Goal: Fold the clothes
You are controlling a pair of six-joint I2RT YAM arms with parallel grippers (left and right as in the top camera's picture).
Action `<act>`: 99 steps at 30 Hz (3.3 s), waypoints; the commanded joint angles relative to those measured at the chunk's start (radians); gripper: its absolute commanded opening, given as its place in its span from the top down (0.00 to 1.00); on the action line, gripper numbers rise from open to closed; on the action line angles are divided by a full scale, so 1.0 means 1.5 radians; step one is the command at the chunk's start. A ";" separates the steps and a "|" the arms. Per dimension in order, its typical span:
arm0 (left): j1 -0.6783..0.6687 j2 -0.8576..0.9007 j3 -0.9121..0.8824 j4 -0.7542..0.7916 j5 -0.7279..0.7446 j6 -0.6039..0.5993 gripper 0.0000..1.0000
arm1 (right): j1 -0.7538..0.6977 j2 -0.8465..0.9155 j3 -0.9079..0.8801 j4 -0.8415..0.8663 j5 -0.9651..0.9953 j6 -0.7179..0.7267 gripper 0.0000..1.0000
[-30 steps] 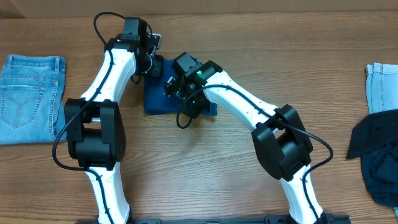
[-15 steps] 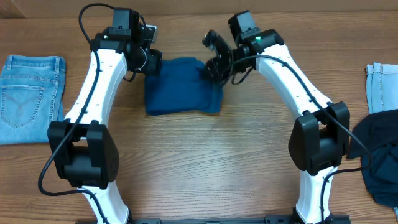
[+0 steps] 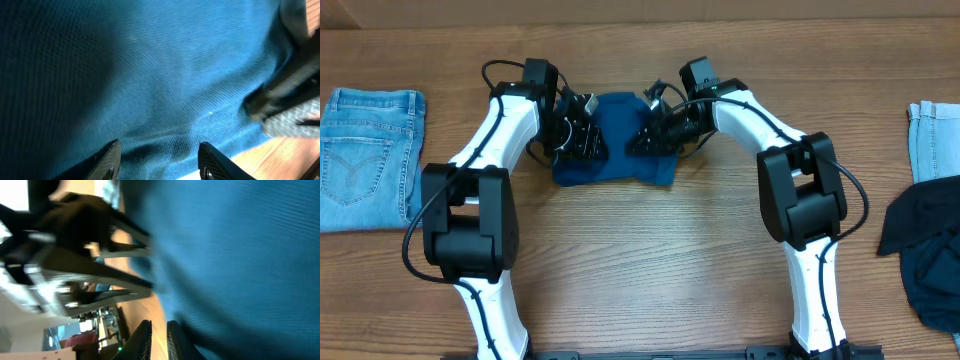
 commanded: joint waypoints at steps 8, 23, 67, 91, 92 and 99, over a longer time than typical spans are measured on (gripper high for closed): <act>0.003 0.057 -0.029 0.002 -0.057 0.019 0.46 | -0.043 0.051 -0.003 -0.031 0.111 0.039 0.84; 0.004 -0.092 0.101 -0.001 -0.267 -0.039 0.41 | -0.049 -0.183 0.039 -0.121 0.377 -0.181 0.81; 0.004 0.112 0.384 -0.282 -0.344 -0.082 0.37 | -0.091 -0.185 0.000 -0.338 0.403 -0.272 0.86; -0.234 -0.234 -0.283 -0.156 -0.314 -0.294 0.37 | -0.112 -0.198 0.029 -0.383 0.479 -0.261 0.88; -0.207 -0.234 -0.310 -0.114 -0.313 -0.265 0.34 | -0.112 -0.198 0.029 -0.383 0.478 -0.261 0.88; -0.075 -0.234 -0.361 0.268 -0.223 -0.251 0.25 | -0.112 -0.198 0.029 -0.390 0.456 -0.262 0.88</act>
